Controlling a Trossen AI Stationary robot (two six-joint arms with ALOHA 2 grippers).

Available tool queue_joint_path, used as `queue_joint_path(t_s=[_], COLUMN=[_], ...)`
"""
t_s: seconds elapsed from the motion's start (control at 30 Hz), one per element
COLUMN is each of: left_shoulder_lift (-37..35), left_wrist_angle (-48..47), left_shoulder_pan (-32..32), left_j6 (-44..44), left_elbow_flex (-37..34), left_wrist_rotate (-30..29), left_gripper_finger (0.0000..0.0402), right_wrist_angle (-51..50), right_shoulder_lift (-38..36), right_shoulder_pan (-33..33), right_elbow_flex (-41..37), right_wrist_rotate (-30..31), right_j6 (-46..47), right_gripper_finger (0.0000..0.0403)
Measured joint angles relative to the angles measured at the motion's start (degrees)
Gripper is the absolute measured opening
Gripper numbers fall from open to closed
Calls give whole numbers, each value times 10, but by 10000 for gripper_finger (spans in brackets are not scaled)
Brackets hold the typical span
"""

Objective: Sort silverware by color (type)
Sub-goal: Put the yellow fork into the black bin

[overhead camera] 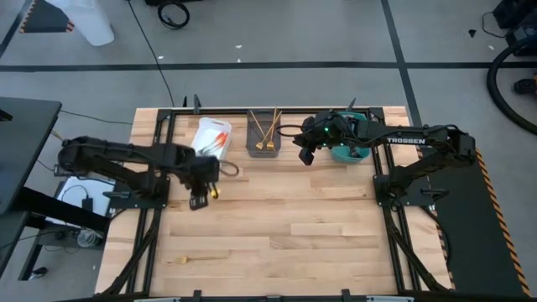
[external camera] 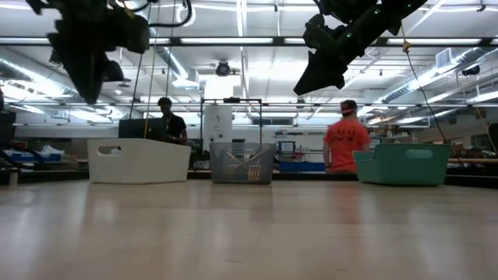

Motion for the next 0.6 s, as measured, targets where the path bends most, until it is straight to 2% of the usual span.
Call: queue_joint_path(t_s=[0.33,0.6], left_shoulder_lift=[1,1], left_wrist_angle=[42,89], left_shoulder_pan=[-150,-248], left_j6=[-128,-201], left_elbow_flex=[0,0], left_wrist_rotate=[-5,-43], left_gripper_finger=[105,105], right_wrist_angle=[0,1], right_shoulder_lift=[0,0], right_shoulder_pan=[0,0], right_elbow_flex=[0,0], right_wrist_rotate=[0,0], right_j6=[-10,-10], right_gripper_finger=[77,77])
